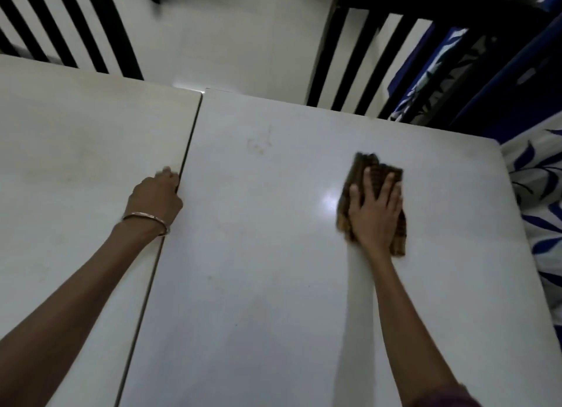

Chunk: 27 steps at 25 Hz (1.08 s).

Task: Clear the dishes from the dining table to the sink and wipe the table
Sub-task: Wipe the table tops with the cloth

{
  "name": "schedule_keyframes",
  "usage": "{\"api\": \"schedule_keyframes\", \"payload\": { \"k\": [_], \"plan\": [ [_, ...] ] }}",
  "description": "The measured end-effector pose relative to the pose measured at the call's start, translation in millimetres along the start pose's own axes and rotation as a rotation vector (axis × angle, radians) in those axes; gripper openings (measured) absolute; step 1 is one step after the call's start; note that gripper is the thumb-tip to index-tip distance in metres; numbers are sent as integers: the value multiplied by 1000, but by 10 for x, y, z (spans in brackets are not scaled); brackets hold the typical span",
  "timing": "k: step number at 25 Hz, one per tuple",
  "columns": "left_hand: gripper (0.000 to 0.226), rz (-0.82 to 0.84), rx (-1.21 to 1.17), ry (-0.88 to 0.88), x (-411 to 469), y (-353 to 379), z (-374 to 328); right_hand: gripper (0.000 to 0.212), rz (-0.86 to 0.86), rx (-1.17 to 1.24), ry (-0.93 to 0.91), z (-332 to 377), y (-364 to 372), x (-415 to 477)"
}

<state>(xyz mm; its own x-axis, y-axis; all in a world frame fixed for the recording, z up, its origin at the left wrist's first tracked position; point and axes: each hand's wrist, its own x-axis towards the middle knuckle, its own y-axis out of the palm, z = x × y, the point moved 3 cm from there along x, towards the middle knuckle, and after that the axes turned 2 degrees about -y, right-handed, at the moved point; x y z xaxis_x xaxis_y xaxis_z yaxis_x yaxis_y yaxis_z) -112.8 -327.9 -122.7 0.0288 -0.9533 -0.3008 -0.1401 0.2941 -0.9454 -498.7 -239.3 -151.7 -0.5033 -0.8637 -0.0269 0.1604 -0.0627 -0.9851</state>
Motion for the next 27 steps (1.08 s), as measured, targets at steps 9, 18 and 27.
{"api": "schedule_keyframes", "payload": {
  "k": [9,18,27],
  "plan": [
    [47,-15,58,138,193,42,193,52,106,-33,-492,1957,291,738],
    [48,-17,-548,118,-155,-29,320,49,283,8,-1235,1884,430,-1962],
    [52,-50,-554,229,-1185,375,373,50,217,-78,-903,-23,112,-3516]
  ]
}}
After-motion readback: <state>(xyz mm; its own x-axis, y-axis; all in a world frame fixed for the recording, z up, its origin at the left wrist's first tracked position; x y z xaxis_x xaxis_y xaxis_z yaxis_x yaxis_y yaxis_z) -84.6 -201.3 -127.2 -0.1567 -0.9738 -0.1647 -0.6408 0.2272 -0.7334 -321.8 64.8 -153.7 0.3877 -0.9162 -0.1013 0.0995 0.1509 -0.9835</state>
